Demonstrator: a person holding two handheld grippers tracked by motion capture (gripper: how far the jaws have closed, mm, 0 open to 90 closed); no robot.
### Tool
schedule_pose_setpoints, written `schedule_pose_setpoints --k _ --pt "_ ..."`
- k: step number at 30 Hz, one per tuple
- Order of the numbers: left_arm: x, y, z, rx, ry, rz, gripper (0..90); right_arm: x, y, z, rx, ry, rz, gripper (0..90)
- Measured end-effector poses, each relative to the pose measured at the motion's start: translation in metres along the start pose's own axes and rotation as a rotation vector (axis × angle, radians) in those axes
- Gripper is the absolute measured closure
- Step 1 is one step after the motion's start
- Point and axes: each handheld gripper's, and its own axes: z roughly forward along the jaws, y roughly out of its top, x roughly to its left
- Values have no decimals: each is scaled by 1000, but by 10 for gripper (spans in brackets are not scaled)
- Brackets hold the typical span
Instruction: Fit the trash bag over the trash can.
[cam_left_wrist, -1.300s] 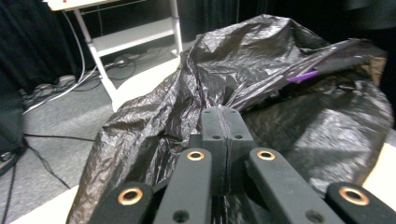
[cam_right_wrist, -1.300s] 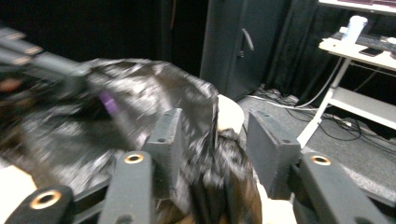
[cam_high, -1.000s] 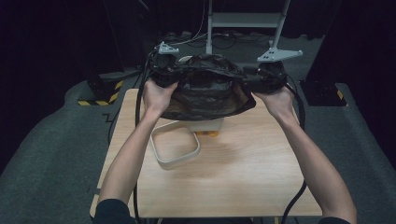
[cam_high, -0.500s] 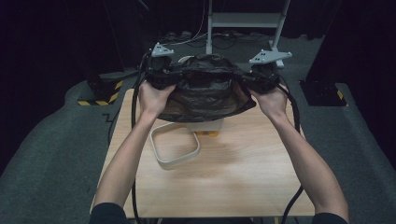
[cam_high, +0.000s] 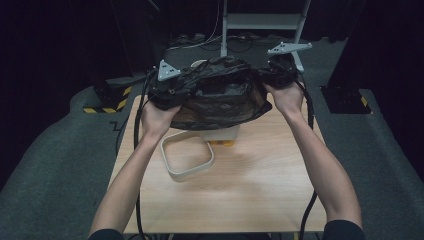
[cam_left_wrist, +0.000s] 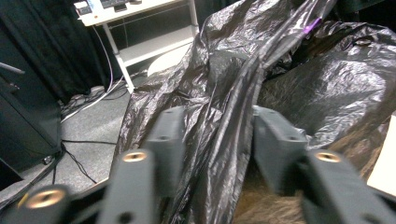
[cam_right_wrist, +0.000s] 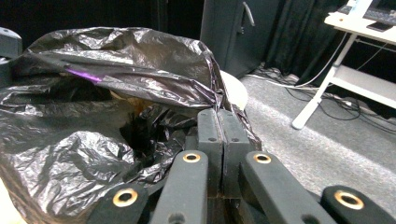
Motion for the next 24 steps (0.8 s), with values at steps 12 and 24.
schedule_pose_setpoints --k 12,24 --pt "6 2 5 7 -25 -31 878 2 -26 -22 -15 -11 -15 699" --pt "19 25 16 -12 -14 -51 892 -2 -17 -19 -70 -35 -38 896"
